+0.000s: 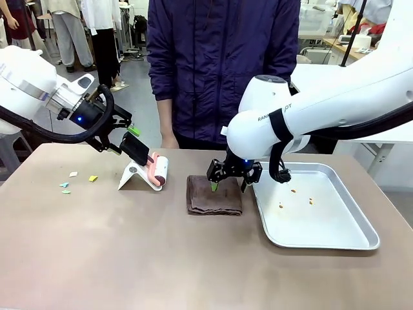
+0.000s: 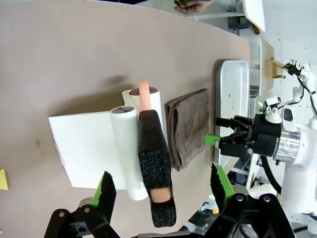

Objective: Clean the surface of the table.
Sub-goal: Hold the Lint Roller with your left hand and the towel with your right hand.

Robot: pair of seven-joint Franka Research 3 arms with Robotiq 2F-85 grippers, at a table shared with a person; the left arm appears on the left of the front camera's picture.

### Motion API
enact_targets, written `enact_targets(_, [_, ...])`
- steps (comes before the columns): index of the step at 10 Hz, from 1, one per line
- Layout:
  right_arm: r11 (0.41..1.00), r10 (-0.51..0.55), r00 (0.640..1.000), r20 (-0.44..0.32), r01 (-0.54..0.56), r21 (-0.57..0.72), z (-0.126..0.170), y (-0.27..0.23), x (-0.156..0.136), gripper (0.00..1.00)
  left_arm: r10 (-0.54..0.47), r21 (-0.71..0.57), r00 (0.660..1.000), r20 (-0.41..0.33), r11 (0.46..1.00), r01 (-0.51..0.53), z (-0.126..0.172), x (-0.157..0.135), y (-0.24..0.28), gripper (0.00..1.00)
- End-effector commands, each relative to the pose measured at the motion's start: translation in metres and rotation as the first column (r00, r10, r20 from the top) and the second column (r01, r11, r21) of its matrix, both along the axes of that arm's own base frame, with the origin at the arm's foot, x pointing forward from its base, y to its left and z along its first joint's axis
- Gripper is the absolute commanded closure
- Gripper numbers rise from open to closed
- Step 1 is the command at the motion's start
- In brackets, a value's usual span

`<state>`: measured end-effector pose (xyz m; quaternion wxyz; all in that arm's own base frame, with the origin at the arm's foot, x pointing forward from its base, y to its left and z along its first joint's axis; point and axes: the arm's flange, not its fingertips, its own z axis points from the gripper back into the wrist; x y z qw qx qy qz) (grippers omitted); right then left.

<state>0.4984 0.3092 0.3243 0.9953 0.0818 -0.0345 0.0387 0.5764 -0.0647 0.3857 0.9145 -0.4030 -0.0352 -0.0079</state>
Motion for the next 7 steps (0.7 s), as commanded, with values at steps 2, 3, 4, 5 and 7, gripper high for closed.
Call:
enact_targets(2, [0.995, -0.092, 0.996, 0.016, 0.093, -0.037, -0.0117, 0.0052, 0.0144, 0.0, -0.015, -0.001, 1.0, -0.019, 1.0, 0.015, 0.0025, 0.0042, -0.0013, 0.0])
enact_targets(3, [0.994, -0.108, 0.994, 0.016, 0.109, -0.033, -0.0144, 0.0034, 0.0171, 0.0, -0.016, -0.003, 1.0, -0.018, 1.0, 0.016, 0.0015, 0.0051, -0.0006, 0.0])
enact_targets(4, [0.994, -0.106, 0.994, 0.007, 0.106, -0.026, -0.017, 0.0029, 0.018, 0.0, -0.012, -0.004, 1.0, -0.023, 1.0, 0.012, 0.0012, 0.0053, -0.0012, 0.0])
enact_targets(5, [0.994, -0.104, 0.995, -0.001, 0.104, -0.018, -0.0177, 0.0022, 0.0185, 0.0, -0.006, -0.003, 1.0, -0.022, 1.0, 0.006, 0.0015, 0.0049, -0.0013, 0.0])
enact_targets(7, [0.994, -0.11, 0.994, -0.012, 0.11, -0.015, -0.0183, 0.001, 0.0194, 0.0, 0.001, -0.012, 1.0, -0.029, 1.0, -0.001, -0.0007, 0.006, -0.0029, 0.0])
